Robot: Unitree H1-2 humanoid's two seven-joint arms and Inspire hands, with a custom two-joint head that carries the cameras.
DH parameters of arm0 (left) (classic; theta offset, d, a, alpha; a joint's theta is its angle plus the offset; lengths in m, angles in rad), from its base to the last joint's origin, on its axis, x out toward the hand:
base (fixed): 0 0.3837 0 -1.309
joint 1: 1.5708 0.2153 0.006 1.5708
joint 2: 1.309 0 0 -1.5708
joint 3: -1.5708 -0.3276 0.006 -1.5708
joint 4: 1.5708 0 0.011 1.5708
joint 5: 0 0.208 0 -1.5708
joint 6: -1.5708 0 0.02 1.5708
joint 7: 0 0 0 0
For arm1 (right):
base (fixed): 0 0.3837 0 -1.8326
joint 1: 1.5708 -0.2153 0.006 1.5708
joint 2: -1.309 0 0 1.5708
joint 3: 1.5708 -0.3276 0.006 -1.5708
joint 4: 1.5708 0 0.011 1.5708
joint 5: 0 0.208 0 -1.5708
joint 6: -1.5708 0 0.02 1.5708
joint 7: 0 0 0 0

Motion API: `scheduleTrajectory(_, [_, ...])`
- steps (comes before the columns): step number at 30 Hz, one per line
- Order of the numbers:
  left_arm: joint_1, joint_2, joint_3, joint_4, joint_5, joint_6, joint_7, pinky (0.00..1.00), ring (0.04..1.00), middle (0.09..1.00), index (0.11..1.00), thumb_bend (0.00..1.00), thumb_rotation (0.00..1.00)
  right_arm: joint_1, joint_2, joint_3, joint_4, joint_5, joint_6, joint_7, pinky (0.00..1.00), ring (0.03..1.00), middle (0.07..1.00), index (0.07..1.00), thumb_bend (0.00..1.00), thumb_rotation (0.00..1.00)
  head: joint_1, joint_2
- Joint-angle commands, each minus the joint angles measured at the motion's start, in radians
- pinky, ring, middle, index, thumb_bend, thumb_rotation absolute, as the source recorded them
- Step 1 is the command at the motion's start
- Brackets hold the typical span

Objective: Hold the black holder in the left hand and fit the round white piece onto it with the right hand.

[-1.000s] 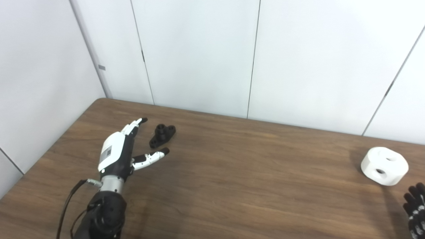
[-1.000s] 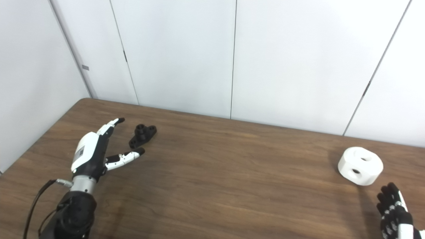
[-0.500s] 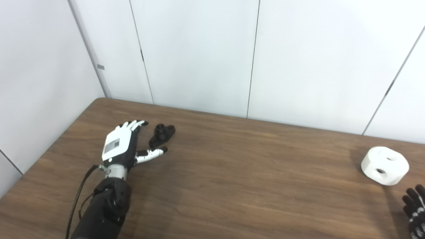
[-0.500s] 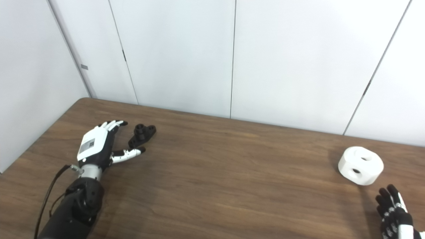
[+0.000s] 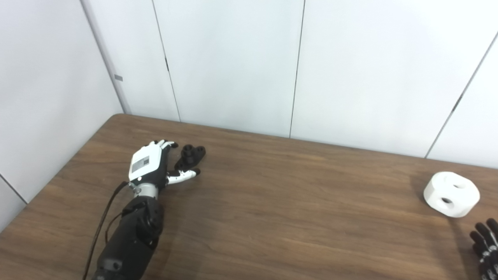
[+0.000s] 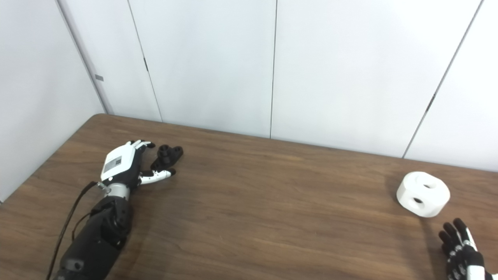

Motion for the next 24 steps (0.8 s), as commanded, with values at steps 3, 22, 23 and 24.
scheduleTrajectory(3, [-0.067,0.034,-0.011,0.019,0.007,0.004,0.025,0.97,0.959,0.911,0.815,0.87,0.49,0.038,0.017,0.004,0.011,0.014,-0.012,0.005,1.00,0.951,0.952,0.969,0.62,1.00,-0.002,0.002])
scheduleTrajectory(22, [-0.092,0.051,-0.056,0.070,-0.012,0.010,0.041,0.96,0.954,0.884,0.688,0.84,0.46,0.045,0.017,0.007,-0.004,0.010,-0.002,0.001,1.00,0.947,0.952,0.965,0.64,0.99,-0.004,0.009])
scheduleTrajectory(23, [-0.091,0.052,-0.057,0.066,-0.011,0.015,0.039,0.96,0.952,0.882,0.684,0.84,0.46,0.045,0.017,0.007,-0.006,0.009,-0.001,0.001,1.00,0.947,0.951,0.965,0.63,0.99,-0.004,0.009])
scheduleTrajectory(24, [-0.090,0.052,-0.058,0.063,-0.011,0.021,0.036,0.96,0.951,0.880,0.681,0.84,0.46,0.045,0.017,0.008,-0.007,0.008,-0.002,0.001,1.00,0.948,0.951,0.965,0.63,0.99,-0.004,0.009])
